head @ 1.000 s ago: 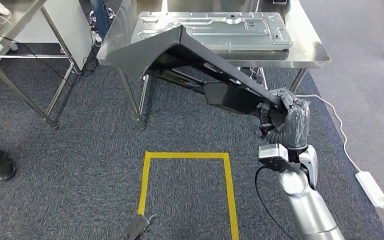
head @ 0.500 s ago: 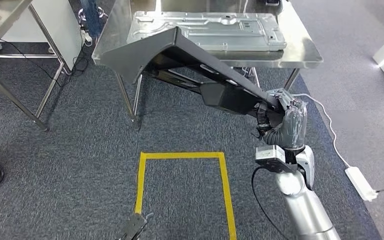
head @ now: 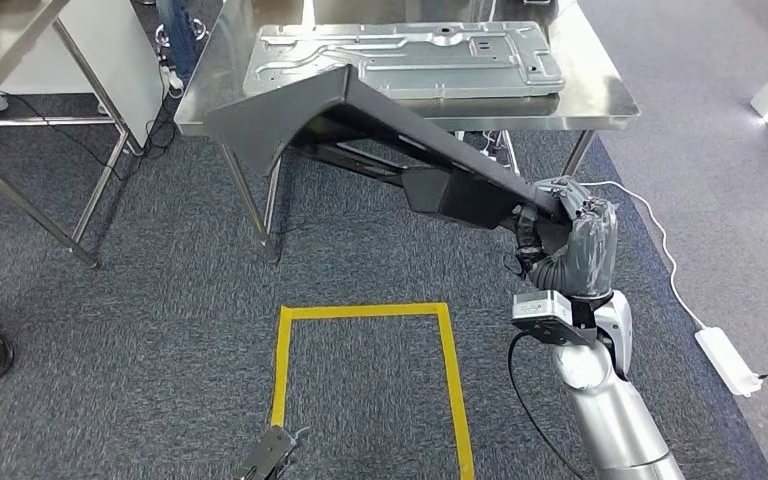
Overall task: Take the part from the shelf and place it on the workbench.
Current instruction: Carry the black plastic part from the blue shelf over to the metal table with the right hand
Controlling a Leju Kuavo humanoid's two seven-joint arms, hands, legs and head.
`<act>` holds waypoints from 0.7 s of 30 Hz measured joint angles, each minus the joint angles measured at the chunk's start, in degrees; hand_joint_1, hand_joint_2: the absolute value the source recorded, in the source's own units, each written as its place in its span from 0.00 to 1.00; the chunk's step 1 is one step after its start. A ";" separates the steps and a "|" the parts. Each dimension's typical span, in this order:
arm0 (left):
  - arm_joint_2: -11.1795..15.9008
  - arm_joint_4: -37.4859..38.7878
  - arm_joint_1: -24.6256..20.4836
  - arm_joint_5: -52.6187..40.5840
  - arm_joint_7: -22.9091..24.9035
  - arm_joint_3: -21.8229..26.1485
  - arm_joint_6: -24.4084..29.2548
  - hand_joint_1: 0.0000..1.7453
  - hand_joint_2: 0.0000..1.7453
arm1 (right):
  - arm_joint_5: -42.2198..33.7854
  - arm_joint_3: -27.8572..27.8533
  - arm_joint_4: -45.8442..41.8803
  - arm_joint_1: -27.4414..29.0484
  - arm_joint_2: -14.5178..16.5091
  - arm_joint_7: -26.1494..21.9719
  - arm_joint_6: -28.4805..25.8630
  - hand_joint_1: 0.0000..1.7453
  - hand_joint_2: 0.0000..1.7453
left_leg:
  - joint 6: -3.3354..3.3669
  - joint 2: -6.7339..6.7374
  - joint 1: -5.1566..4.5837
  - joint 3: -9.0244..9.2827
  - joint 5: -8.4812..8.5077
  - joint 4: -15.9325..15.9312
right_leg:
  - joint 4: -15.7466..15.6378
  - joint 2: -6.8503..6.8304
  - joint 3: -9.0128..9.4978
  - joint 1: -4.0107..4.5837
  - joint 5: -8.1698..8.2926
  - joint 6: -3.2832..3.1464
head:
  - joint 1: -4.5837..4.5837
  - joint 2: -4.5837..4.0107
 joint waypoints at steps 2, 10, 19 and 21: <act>0.01 -0.01 0.03 0.01 0.00 0.00 0.01 0.00 1.00 | 0.01 0.02 -0.02 -0.01 0.06 0.00 -0.01 1.00 1.00 | -0.49 -0.08 0.31 -3.29 -3.65 7.40 | -0.01 0.01 0.00 0.02 0.00 -0.30 | -0.01 0.00; 0.04 -0.02 -0.11 -0.12 -0.24 -0.08 -0.67 0.00 1.00 | 0.08 0.07 -0.01 -0.32 0.07 0.00 0.01 1.00 1.00 | 0.15 -0.26 0.42 1.57 2.27 -3.46 | 0.49 0.39 -0.01 0.25 -0.72 0.79 | 0.00 -0.01; 0.08 -0.05 0.01 -0.58 -1.07 -1.01 -1.36 0.00 1.00 | 0.34 0.32 0.13 -1.12 0.16 -0.02 0.00 1.00 1.00 | 2.52 -0.32 0.56 5.00 0.54 -5.12 | 16.20 0.22 -9.16 -0.07 -5.81 3.12 | 0.12 -0.01; 0.08 -0.05 0.21 -0.73 -1.08 -1.04 -1.37 0.00 1.00 | 0.38 0.33 0.21 -1.04 0.16 0.00 0.00 1.00 1.00 | 2.19 -0.37 0.59 6.43 -0.55 -5.10 | 14.41 0.14 -9.83 -0.19 -4.15 3.14 | 0.13 -0.01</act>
